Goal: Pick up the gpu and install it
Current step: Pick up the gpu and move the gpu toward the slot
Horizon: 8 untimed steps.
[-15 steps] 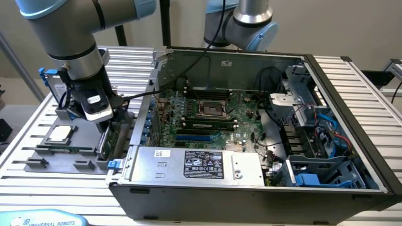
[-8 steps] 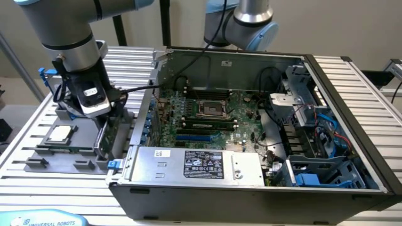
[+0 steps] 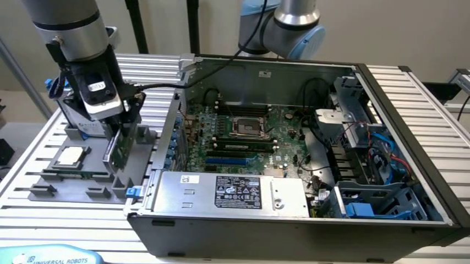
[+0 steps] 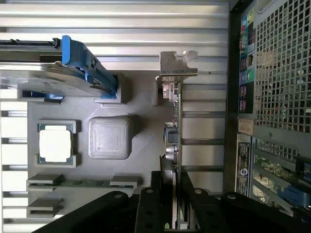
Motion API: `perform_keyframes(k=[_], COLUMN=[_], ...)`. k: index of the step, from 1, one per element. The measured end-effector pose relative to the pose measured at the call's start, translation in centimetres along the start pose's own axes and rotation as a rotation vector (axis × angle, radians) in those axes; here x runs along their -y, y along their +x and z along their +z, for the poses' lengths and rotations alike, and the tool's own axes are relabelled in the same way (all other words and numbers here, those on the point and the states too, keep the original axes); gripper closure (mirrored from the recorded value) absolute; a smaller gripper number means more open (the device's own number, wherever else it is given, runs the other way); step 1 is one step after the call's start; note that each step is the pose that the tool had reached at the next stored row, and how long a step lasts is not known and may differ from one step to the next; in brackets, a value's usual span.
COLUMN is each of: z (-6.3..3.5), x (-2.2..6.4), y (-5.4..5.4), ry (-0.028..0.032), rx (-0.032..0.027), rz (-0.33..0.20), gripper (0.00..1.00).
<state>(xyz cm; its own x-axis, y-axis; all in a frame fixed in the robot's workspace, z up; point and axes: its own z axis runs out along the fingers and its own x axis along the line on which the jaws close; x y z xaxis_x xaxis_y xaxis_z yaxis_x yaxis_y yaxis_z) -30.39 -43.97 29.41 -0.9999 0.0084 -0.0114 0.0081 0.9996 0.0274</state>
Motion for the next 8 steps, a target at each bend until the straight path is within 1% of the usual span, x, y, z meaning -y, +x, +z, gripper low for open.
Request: perform_keyframes(k=[8], z=[-3.64], x=[-0.10], y=[-0.1], ry=[0.0001], rx=[-0.0002], rz=[0.000], gripper=[0.73])
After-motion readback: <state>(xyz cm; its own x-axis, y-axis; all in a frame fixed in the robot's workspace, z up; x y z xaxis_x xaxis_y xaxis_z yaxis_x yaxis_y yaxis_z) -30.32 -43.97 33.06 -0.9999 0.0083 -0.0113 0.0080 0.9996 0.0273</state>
